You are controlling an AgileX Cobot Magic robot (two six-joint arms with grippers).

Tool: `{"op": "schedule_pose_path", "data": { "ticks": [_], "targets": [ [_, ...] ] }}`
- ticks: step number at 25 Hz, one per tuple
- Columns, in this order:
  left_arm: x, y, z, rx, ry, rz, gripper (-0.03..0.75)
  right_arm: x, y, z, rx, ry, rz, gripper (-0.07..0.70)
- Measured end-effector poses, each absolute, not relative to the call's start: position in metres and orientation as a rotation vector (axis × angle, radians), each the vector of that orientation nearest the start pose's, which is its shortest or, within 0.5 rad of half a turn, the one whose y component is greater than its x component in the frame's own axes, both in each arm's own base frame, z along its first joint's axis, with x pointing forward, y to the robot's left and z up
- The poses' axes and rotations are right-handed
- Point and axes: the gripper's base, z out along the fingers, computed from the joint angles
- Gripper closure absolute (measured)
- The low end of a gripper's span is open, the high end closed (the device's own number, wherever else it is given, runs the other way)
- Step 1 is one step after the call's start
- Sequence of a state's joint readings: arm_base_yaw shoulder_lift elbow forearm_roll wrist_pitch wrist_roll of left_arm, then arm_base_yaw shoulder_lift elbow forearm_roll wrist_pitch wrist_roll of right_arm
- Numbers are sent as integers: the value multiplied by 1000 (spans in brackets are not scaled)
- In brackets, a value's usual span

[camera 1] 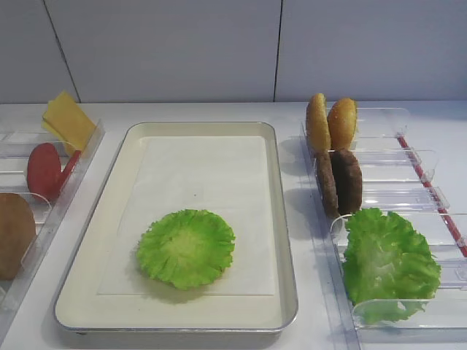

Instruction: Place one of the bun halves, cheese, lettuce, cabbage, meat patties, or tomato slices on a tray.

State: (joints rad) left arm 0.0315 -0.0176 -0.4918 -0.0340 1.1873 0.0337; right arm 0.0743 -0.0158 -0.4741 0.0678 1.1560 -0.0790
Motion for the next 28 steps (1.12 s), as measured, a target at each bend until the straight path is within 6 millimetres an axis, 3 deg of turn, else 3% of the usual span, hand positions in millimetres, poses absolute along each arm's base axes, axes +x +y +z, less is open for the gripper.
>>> {"op": "schedule_pose_path", "data": {
  "ticks": [28],
  "targets": [
    [-12, -3, 265, 7, 2161, -4, 354, -9, 5, 263, -152, 2144, 91, 127]
  ]
}}
